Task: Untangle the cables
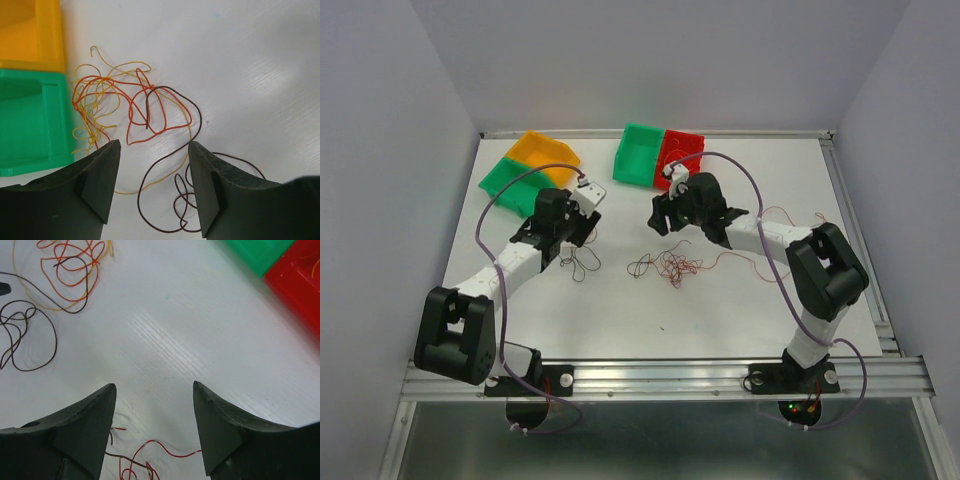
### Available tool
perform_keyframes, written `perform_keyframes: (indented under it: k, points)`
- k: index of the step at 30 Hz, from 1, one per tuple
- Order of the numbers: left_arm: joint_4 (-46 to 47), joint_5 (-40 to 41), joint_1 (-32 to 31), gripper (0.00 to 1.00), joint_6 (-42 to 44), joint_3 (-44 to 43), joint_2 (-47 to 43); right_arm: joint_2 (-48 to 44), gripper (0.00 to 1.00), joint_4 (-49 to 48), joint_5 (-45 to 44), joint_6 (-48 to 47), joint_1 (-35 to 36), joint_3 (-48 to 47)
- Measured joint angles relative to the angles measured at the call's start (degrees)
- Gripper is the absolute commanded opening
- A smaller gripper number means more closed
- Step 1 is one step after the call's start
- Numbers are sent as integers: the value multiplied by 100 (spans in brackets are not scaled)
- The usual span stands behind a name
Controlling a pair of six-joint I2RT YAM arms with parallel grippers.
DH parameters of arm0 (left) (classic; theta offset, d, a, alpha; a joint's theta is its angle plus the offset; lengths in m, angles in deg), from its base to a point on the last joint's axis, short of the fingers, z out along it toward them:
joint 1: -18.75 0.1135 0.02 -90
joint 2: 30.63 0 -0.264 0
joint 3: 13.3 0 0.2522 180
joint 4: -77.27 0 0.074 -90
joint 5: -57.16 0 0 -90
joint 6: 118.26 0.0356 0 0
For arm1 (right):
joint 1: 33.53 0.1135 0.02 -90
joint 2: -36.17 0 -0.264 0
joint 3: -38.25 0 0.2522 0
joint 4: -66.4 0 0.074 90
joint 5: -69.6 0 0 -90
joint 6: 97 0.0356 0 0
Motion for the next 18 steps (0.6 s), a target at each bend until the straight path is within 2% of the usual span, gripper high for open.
perform_keyframes:
  k: [2, 7, 11, 15, 18]
  points:
    - [-42, -199, 7, 67, 76, -2, -9, -46, 76, 11, 262, -120, 0, 63]
    - [-343, -1268, -22, 68, 514, -57, -81, -514, 78, 149, 664, -330, 28, 413]
    - [-518, -1775, -463, 68, 927, -140, -177, -815, 77, 133, 442, -319, 63, 444]
    - [-599, -2072, -1274, 68, 1145, -142, -199, -876, 77, 57, -72, -140, 59, 455]
    - [-774, -2295, -1423, 68, 1169, -173, -192, -879, 78, -17, -463, 72, 17, 568]
